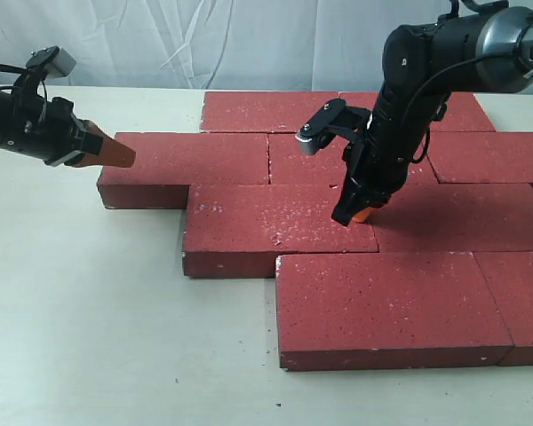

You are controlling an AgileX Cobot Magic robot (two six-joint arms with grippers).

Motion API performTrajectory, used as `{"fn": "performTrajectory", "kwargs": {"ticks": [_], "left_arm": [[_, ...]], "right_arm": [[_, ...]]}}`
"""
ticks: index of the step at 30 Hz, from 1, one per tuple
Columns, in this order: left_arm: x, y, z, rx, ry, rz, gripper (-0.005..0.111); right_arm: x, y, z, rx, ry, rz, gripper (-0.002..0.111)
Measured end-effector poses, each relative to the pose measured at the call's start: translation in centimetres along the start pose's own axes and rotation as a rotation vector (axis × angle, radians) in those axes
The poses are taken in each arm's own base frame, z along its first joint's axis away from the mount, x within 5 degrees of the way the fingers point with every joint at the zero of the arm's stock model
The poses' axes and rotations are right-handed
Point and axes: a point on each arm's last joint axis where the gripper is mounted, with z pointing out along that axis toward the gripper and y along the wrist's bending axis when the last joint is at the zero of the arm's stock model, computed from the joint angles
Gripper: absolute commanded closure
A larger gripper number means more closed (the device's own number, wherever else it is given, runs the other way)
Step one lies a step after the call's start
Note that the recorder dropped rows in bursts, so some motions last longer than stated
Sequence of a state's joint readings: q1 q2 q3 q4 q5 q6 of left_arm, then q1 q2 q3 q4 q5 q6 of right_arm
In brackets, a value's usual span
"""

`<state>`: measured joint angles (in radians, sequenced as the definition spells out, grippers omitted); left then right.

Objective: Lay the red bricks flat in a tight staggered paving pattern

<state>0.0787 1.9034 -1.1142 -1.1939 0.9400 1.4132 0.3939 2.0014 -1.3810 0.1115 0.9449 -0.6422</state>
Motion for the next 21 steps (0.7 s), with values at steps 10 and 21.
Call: {"fn": "performTrajectory", "kwargs": {"ticks": [10,21], "left_arm": [[-0.1,0.0,0.0,0.002,-0.013,-0.01,0.107],[-0.1,0.0,0.0,0.002,-0.014,-0.011,0.107]], "right_arm": [[-1.2,2.1,-5.1,-0.086,-0.227,0.054,0.109],[-1.8,3.4,0.6,-0.117,-0.033,-0.137,0.109]]}}
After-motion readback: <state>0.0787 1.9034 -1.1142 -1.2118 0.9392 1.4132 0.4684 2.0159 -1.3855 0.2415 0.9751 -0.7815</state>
